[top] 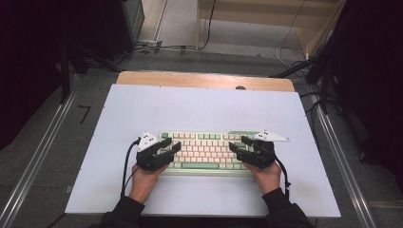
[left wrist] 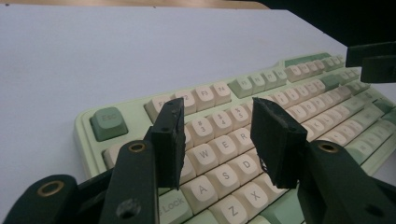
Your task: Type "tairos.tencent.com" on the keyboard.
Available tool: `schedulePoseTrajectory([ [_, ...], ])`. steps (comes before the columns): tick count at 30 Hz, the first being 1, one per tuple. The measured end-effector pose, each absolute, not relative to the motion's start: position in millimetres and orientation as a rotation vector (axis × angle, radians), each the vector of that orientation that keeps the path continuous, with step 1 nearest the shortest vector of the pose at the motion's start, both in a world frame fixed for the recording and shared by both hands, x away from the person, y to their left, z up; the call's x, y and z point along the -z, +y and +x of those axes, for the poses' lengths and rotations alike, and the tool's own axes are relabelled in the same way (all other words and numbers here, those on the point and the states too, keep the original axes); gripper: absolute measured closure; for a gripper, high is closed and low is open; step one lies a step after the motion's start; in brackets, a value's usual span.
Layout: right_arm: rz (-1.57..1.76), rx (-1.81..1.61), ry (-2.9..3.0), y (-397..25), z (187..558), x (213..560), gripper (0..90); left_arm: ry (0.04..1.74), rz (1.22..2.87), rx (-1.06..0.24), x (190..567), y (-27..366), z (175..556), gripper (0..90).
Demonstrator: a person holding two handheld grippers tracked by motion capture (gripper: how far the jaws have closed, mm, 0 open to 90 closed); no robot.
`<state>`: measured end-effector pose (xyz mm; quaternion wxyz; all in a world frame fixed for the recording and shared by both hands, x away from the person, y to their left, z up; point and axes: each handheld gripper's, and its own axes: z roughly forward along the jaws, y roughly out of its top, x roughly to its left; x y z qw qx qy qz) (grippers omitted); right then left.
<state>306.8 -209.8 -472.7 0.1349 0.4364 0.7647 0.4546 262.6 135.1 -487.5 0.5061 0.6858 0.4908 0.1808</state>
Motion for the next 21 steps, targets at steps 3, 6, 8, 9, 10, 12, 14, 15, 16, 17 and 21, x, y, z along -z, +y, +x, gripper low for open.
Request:
schedulePoseTrajectory([
  [3,1.259,-1.315,2.221,-209,307,473,37.6,1.192,1.654,-0.444,488,136,262,55.6],
  [6,1.256,-1.313,2.228,-209,307,474,37.7,1.195,1.657,-0.45,488,136,262,55.6],
  [8,1.258,-1.312,2.234,-208,306,474,40.2,1.197,1.659,-0.451,488,136,262,55.7],
  [9,1.251,-1.317,2.236,-208,306,474,44.2,1.197,1.658,-0.451,488,136,262,55.6],
  [10,1.245,-1.319,2.24,-208,306,474,47.8,1.197,1.659,-0.451,488,136,262,55.6],
  [12,1.228,-1.333,2.25,-208,305,473,62.5,1.2,1.661,-0.451,488,136,262,55.7],
  [14,1.207,-1.345,2.267,-207,303,472,77.4,1.203,1.66,-0.452,488,136,262,55.6],
  [15,1.203,-1.349,2.273,-207,302,471,83.5,1.203,1.66,-0.452,488,136,262,55.6],
  [16,1.189,-1.351,2.279,-206,301,470,87.6,1.203,1.661,-0.451,488,137,262,55.7],
  [17,1.179,-1.349,2.28,-206,300,469,87.7,1.203,1.662,-0.451,488,137,262,55.6],
  [21,1.147,-1.362,2.289,-202,294,465,87.8,1.205,1.659,-0.446,489,137,262,55.6],
])
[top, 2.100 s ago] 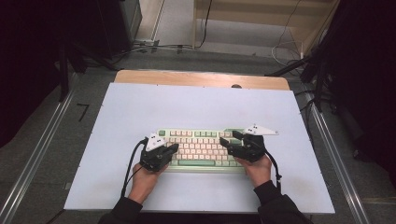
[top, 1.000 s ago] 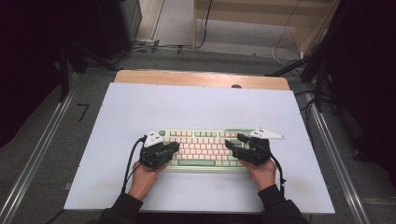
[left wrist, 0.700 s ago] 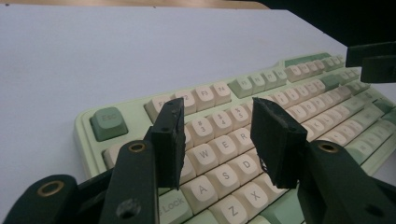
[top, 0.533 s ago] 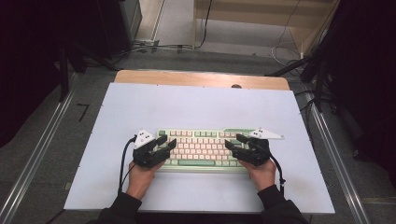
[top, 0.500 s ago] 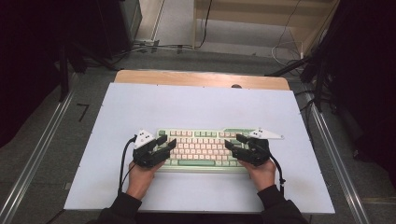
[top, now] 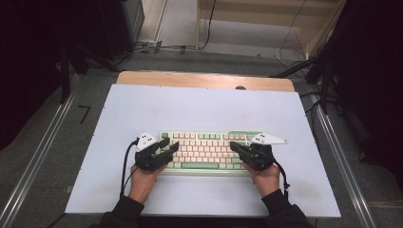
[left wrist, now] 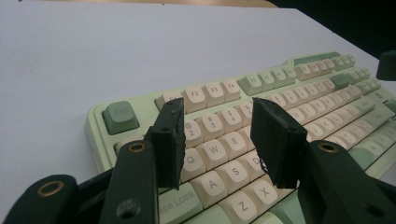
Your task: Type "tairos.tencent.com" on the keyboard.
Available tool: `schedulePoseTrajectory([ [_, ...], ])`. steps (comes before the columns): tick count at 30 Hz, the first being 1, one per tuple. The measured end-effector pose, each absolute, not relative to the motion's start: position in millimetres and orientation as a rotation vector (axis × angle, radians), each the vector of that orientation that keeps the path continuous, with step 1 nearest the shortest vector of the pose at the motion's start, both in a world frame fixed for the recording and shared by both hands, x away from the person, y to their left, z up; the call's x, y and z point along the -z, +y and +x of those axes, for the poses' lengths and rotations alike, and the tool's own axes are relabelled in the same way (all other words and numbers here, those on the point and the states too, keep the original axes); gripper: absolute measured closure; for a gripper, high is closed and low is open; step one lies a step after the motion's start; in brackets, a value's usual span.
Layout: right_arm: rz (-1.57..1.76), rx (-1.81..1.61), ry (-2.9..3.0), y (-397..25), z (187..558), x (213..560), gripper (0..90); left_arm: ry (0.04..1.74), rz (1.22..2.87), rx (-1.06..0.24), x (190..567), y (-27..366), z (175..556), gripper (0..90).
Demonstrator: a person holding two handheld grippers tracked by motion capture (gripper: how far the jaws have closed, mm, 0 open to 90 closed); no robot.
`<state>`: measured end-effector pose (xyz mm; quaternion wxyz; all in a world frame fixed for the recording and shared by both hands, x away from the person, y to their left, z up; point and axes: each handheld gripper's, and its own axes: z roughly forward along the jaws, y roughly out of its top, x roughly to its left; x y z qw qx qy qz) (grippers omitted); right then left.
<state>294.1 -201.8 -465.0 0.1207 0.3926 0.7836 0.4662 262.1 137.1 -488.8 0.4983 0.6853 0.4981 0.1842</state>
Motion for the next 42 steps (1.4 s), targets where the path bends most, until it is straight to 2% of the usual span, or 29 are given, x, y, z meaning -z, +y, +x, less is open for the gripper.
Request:
schedulePoseTrajectory([
  [3,1.129,-1.355,2.306,-200,291,464,87.9,1.207,1.661,-0.446,489,137,262,53.0],
  [8,1.12,-1.333,2.338,-198,288,465,87.8,1.219,1.66,-0.475,488,137,263,36.2],
  [11,1.103,-1.323,2.363,-195,286,467,87.8,1.233,1.652,-0.5,488,138,262,31.2],
  [24,1.062,-1.209,2.486,-178,284,482,87.8,1.247,1.654,-0.508,488,141,263,31.6],
  [42,1.055,-1.154,2.518,-176,287,490,87.8,1.242,1.668,-0.505,489,138,263,32.9],
])
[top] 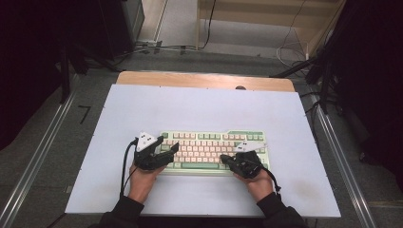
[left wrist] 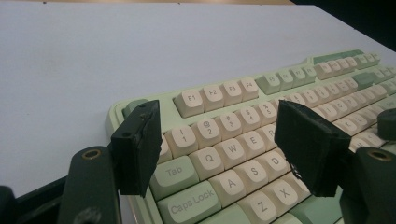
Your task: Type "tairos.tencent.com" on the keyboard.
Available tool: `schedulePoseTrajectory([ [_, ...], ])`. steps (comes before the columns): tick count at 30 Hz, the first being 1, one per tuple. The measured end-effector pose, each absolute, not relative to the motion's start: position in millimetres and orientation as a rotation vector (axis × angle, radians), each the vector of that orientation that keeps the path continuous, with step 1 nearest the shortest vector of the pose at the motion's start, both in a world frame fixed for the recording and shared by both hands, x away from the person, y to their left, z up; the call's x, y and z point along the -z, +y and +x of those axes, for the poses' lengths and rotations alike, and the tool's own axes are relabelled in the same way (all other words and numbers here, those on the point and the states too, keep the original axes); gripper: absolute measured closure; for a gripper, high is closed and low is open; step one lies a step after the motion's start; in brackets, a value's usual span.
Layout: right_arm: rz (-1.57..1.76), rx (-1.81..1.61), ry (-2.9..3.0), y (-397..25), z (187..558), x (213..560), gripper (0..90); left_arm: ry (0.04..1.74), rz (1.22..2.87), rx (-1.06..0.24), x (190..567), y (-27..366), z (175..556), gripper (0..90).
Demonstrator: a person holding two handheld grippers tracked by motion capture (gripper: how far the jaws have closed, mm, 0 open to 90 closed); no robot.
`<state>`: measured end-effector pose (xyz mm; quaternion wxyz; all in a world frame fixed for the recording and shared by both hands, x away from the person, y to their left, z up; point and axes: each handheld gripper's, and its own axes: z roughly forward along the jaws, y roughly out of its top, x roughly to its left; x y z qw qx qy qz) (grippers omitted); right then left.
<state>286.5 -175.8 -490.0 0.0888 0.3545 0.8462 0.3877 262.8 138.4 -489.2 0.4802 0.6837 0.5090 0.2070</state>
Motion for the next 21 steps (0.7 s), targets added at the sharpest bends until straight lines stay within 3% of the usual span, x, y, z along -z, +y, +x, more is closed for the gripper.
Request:
schedulePoseTrajectory([
  [3,1.066,-1.191,2.5,-178,287,486,86.9,1.24,1.667,-0.505,489,138,263,33.3],
  [6,1.085,-1.269,2.443,-185,287,479,80.0,1.24,1.667,-0.503,489,138,263,33.6],
  [11,1.146,-1.325,2.372,-196,293,475,49.8,1.233,1.675,-0.492,490,136,263,33.9],
  [15,1.221,-1.333,2.327,-202,297,476,34.0,1.218,1.676,-0.48,490,134,263,36.7],
  [18,1.281,-1.334,2.313,-207,302,478,31.9,1.2,1.676,-0.459,491,132,263,42.4],
  [21,1.313,-1.353,2.296,-211,304,478,32.0,1.175,1.671,-0.425,490,129,263,59.1],
])
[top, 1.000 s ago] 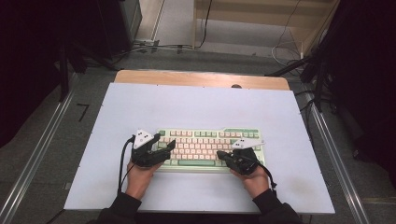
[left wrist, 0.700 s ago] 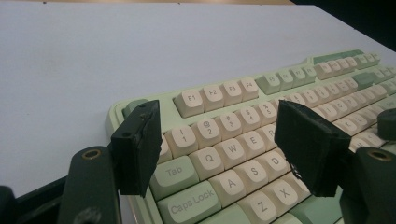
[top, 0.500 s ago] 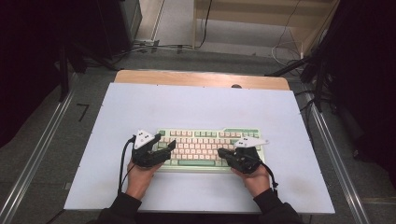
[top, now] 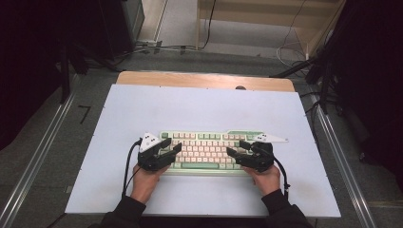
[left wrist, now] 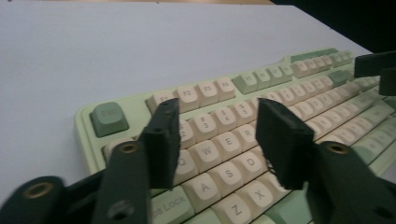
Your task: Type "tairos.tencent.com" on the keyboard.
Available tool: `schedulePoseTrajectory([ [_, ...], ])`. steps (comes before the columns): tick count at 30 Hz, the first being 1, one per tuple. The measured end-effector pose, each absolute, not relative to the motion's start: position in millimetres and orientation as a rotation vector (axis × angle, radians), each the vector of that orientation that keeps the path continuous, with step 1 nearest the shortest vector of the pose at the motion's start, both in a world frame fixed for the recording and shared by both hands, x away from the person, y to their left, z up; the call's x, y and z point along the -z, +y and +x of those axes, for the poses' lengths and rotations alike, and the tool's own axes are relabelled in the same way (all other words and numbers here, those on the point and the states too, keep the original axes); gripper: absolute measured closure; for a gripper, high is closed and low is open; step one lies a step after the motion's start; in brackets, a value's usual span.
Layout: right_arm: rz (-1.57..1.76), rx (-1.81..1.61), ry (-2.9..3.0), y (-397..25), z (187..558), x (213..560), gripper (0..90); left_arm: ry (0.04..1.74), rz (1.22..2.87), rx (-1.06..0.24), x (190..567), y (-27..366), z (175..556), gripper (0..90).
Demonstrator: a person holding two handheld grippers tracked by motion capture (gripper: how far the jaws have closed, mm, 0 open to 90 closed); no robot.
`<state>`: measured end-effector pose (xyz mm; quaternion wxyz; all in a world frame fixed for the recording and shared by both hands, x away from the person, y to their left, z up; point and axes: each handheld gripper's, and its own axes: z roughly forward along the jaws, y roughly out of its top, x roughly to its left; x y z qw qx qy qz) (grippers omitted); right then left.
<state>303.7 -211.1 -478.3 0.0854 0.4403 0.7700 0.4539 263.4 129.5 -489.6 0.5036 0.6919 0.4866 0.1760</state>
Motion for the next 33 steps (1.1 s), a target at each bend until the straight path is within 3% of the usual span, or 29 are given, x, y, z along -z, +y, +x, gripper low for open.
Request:
schedulePoseTrajectory([
  [3,1.314,-1.362,2.29,-212,303,478,32.0,1.163,1.649,-0.362,487,129,266,80.7],
  [5,1.311,-1.364,2.293,-211,303,478,32.2,1.15,1.657,-0.351,484,127,267,89.1],
  [13,1.324,-1.385,2.278,-213,303,476,33.8,1.09,1.733,-0.393,476,112,274,90.0],
  [33,1.332,-1.38,2.29,-212,303,477,36.1,1.114,1.838,-0.324,489,86,290,90.0],
])
